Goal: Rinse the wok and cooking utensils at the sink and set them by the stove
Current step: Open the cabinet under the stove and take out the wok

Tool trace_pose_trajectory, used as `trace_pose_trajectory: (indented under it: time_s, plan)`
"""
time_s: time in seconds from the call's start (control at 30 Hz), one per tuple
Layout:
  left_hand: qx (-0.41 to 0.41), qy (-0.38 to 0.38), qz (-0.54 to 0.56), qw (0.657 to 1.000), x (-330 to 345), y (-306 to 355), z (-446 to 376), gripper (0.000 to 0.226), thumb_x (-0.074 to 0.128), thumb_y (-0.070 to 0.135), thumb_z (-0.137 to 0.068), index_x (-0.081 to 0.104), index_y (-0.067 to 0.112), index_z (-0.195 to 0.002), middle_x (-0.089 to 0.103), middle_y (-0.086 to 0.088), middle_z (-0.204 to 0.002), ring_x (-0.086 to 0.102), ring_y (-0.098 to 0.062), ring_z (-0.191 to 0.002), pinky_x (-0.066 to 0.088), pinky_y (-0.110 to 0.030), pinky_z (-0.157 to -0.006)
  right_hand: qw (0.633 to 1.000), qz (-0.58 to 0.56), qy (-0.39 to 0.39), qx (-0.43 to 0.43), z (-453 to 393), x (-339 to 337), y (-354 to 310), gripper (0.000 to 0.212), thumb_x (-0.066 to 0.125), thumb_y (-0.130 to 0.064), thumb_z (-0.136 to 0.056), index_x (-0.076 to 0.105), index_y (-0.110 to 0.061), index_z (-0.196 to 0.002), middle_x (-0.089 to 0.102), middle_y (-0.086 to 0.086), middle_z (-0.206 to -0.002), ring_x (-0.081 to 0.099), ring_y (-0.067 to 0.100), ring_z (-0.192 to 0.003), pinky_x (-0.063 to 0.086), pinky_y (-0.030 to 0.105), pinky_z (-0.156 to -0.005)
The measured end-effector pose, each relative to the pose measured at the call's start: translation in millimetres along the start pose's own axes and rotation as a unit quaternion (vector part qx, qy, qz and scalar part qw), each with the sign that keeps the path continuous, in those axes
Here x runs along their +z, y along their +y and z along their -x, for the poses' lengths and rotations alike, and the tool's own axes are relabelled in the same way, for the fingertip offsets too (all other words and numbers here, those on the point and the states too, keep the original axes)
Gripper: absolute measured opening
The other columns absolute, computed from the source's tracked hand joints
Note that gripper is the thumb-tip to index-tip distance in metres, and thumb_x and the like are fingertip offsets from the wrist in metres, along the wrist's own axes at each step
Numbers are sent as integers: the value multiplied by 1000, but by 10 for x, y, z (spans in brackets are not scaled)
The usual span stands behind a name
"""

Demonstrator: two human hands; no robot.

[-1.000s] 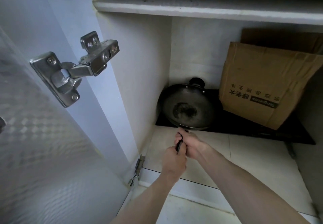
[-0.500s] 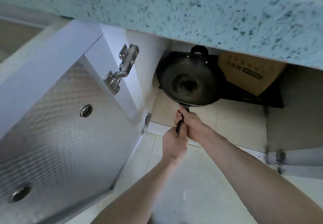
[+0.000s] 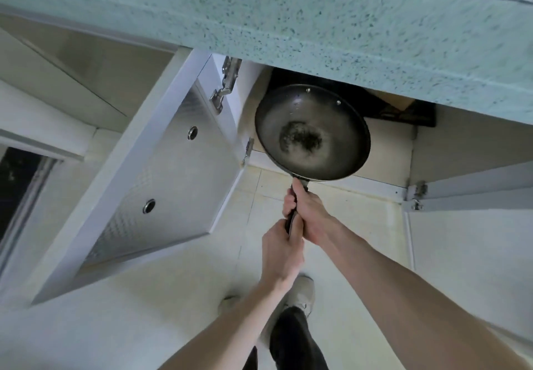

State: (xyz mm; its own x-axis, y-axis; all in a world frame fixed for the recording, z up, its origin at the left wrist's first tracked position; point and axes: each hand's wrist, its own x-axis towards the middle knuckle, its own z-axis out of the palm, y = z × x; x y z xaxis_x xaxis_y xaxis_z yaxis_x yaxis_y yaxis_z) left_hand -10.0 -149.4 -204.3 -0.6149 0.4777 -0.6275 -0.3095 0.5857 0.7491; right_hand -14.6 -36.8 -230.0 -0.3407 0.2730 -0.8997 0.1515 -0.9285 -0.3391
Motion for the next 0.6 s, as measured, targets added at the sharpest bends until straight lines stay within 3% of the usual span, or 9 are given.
trace_pose_trajectory:
  time_s: [0.2,0.33,0.6]
  plan:
    - [12,-33,17,999,-300,-221,386,47,48,33,-106,43,6,-68,41,-10,-50,34,-15,-38,29,-25,-41,999,-7,4,-38,218,-5,519,33,57,-33,-107,46,-16,-81,41,-4,-62,35,8,-48,37,18,-45]
    - [29,-68,17,997,-538,-487,650,48,46,31,-108,42,6,-68,39,-8,-47,32,-16,-38,28,-25,-42,997,5,7,-72,397,-18,961,33,56,-35,-108,46,-17,-83,40,-4,-62,35,9,-50,38,20,-48]
    - [-34,-251,-17,967,-1168,-730,1332,47,37,40,-111,53,6,-83,52,-20,-62,47,-26,-53,41,-28,-51,992,47,63,-99,1195,-40,1744,35,46,-36,-111,46,-12,-85,46,-3,-57,44,13,-47,43,25,-48]
